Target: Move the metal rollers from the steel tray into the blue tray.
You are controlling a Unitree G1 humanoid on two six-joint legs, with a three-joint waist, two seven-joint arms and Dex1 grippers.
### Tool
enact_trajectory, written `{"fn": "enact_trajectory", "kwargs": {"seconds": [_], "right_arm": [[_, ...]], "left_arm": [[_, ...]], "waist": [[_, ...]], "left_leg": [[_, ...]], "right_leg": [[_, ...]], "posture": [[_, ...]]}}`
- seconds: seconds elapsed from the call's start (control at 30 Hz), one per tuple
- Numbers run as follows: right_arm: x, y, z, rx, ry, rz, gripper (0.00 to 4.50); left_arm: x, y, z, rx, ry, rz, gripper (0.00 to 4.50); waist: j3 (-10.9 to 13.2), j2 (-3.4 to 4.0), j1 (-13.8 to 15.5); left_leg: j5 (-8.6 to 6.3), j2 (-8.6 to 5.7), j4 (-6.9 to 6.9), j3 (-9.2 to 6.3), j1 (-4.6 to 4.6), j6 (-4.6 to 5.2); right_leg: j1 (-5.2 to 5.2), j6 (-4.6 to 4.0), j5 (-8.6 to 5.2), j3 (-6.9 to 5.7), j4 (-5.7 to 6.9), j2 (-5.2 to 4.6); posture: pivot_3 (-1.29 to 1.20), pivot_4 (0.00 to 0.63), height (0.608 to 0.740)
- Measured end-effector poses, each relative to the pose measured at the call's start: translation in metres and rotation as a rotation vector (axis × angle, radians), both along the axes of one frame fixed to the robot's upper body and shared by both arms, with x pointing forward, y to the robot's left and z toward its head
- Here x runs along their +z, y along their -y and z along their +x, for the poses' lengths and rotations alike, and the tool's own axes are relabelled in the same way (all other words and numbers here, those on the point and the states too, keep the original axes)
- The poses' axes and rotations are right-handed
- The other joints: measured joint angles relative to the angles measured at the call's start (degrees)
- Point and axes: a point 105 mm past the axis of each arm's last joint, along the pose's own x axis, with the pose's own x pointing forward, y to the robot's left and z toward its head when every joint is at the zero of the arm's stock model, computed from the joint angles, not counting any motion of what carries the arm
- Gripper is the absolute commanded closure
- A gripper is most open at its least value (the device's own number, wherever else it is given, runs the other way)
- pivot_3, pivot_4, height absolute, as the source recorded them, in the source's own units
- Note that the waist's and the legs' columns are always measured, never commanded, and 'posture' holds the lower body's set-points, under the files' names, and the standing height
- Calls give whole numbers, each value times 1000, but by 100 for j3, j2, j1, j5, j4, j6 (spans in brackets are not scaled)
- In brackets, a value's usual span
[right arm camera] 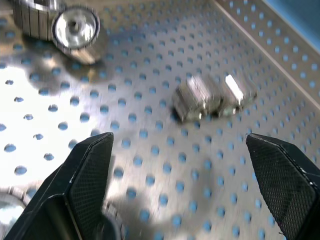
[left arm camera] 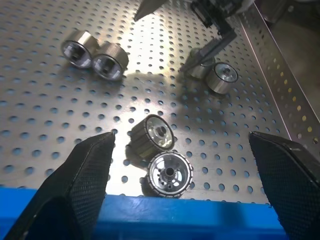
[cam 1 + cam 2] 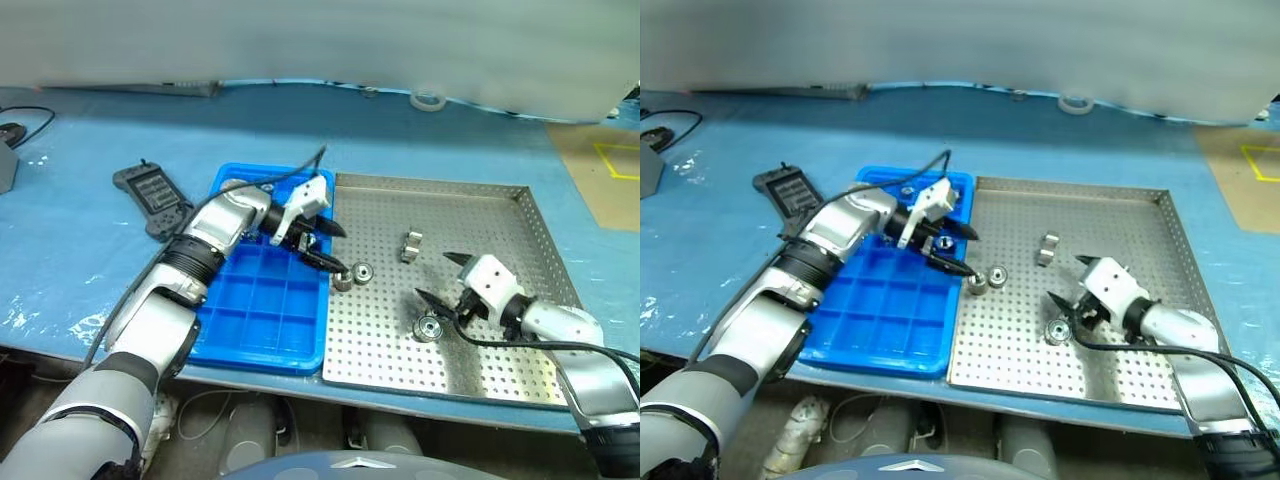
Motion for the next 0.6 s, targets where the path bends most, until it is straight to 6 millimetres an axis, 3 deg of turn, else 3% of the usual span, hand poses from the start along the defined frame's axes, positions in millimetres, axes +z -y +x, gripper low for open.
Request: {"fn": "enact_trajectory", "kwargs": {"seconds": [0.27,0.6], "right_arm": [[0,-11,-13,-27,30,39,9],[-1,-10,-17,-57,31,28,9]], "left_arm": [[-17,29,-8,-59,-23,45,0],[-31,48,13,30,159,105,0]], "waist": [[0,0,-147],[-2,2,-278]], "left_leg": [[-2,0,5,0,1,-2],[-9,0,11,-2,11,7]], "right_leg": [[1,0,0,0,2,-1],[20,1,0,0,-11,0]], "posture": [[-360,150,740],[-381,150,740]]}}
